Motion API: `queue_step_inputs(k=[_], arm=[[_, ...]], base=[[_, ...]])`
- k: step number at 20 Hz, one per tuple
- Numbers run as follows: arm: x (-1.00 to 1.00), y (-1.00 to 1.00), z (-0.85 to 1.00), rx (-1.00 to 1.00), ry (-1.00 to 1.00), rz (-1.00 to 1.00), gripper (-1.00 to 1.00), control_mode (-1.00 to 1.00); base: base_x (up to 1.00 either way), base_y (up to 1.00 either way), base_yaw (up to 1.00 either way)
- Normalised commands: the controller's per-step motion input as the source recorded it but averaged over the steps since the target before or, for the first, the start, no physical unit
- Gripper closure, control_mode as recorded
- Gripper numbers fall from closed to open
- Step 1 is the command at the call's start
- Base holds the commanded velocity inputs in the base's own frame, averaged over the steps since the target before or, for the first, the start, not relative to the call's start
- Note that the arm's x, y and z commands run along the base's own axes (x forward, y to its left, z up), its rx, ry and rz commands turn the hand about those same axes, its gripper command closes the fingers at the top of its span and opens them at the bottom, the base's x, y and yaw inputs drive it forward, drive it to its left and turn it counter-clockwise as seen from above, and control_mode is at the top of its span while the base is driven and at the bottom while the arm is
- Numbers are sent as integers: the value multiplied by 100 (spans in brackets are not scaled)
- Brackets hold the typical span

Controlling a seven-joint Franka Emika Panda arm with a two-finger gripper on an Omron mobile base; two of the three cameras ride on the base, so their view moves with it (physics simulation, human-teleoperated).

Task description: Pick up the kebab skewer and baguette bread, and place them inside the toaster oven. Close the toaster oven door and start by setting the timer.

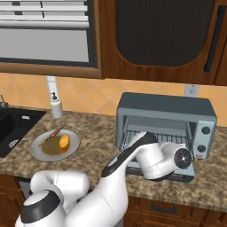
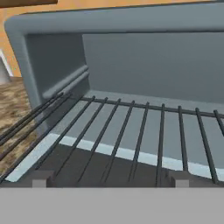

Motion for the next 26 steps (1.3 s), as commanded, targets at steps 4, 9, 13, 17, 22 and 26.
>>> queue_step_inputs(k=[4,9,13,17,22,26], arm=[[-82,61,95,-1,10,5,-100,-100],[-49,100,32,-17,31,0,-100,-100],[-39,100,12,-16,30,0,-100,-100],[-46,100,3,-22,19,3,-100,-100],[-36,100,1,-21,17,7,-100,-100],[10,100,0,-10,18,1,-100,-100]], base=[[0,0,0],[0,0,0],[0,0,0],[0,0,0],[0,0,0],[0,0,0]])
